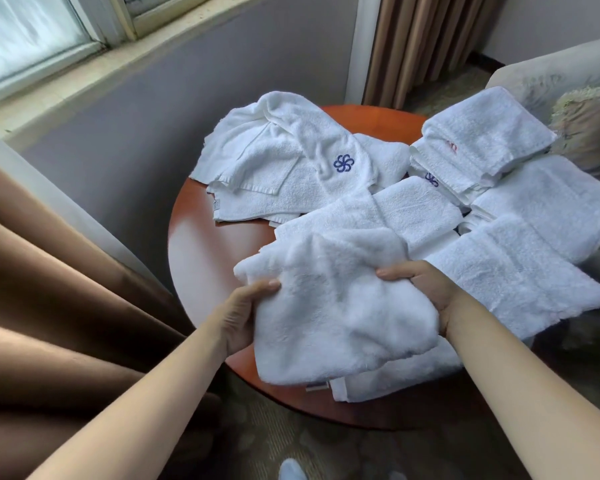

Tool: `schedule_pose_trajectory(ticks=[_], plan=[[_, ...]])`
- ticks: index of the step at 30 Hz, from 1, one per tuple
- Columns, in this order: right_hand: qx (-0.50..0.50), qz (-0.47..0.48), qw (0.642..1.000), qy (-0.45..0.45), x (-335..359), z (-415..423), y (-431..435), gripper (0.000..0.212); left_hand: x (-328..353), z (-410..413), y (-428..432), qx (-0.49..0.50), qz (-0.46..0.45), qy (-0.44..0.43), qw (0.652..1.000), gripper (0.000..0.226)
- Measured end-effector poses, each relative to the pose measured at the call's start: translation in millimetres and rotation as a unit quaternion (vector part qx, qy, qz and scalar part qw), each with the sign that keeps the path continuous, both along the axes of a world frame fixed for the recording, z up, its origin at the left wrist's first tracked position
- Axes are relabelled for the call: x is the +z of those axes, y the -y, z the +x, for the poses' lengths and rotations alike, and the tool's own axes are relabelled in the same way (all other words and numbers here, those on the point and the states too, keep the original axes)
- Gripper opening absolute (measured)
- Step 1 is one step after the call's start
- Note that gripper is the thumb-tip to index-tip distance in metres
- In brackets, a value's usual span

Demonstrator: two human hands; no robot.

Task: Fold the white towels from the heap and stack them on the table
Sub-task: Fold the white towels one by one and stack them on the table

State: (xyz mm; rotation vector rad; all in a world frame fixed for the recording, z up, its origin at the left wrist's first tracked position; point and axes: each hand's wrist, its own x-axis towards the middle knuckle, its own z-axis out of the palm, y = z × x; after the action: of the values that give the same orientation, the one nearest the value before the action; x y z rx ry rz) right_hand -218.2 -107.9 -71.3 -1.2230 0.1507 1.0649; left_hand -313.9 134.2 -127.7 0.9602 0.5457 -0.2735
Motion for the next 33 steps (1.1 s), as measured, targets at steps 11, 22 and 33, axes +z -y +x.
schedule_pose_trajectory(ticks=[11,22,33], plan=[[0.038,-0.087,0.995,0.027,12.9,49.8,103.9,0.044,13.2,25.5,107.8,0.029,-0.031,-0.015,0.999,0.052],[0.017,-0.111,0.989,0.094,13.9,130.0,114.4,0.035,20.9,87.6,142.0,0.085,-0.04,-0.004,0.996,0.034],[-0.034,-0.289,0.936,0.197,-13.2,256.0,81.7,0.045,-8.2,208.5,107.1,0.034,0.062,0.001,0.997,0.056]])
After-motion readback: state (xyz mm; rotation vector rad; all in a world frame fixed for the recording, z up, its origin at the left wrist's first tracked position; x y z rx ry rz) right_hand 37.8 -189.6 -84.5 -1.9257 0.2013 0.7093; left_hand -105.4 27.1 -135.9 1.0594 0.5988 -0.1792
